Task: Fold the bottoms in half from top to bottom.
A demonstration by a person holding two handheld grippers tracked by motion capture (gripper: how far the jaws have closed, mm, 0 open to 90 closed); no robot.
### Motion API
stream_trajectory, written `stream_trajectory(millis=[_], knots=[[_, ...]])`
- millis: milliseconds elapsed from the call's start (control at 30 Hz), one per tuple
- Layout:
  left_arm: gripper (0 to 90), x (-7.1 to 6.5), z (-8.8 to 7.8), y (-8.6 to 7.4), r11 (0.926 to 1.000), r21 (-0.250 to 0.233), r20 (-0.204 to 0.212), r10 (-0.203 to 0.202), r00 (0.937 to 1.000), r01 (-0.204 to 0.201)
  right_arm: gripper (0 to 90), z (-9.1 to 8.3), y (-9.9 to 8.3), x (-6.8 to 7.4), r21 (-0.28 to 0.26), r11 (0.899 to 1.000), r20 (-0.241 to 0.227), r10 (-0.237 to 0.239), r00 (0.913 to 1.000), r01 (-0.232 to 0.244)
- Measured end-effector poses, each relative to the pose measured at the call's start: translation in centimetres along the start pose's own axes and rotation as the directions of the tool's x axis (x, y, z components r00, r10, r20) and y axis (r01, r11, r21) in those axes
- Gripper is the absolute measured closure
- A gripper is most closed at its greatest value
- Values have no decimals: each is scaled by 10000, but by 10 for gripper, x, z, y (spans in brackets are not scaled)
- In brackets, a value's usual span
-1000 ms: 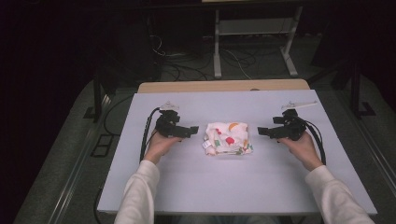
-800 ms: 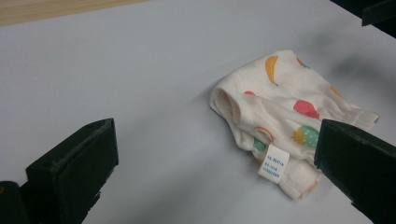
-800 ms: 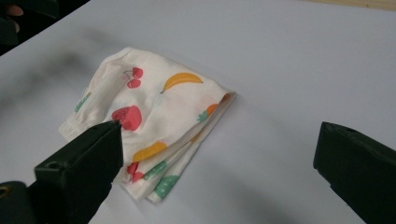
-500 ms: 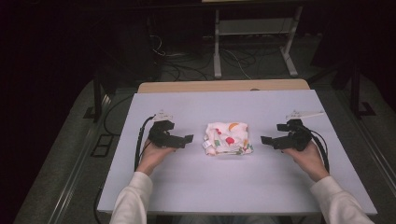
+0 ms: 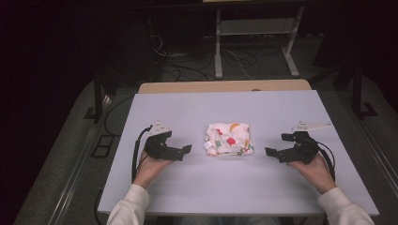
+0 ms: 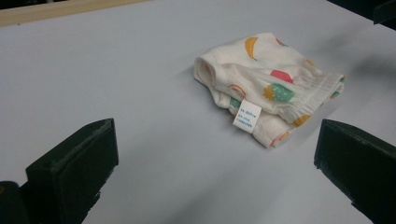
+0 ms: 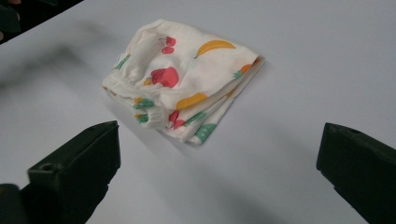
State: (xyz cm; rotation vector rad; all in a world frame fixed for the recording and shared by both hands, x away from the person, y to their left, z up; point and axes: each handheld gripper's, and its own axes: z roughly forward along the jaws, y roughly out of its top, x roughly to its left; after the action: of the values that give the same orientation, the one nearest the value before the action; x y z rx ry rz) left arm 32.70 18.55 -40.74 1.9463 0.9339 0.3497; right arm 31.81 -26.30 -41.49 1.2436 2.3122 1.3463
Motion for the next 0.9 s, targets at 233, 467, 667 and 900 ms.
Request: stream_trajectory(millis=[233, 467, 667, 900], knots=[[0, -8, -12, -13, 9997, -163, 16, 165, 9999, -165, 0, -7, -15, 6, -103, 9999, -50, -99, 9999, 98], [0, -11, -23, -28, 9987, -456, -10, 212, 9998, -212, 0, -17, -29, 10, -173, 9998, -65, -102, 9999, 101], [0, -9, -30, -39, 9988, -460, -173, 146, 9997, -154, 0, -23, -39, 13, -309, 9995, 71, -35, 10000, 37], [0, -4, -31, -44, 9987, -482, -135, 157, 9998, -164, 0, -26, -47, 10, -368, 9992, 354, -119, 9993, 132]])
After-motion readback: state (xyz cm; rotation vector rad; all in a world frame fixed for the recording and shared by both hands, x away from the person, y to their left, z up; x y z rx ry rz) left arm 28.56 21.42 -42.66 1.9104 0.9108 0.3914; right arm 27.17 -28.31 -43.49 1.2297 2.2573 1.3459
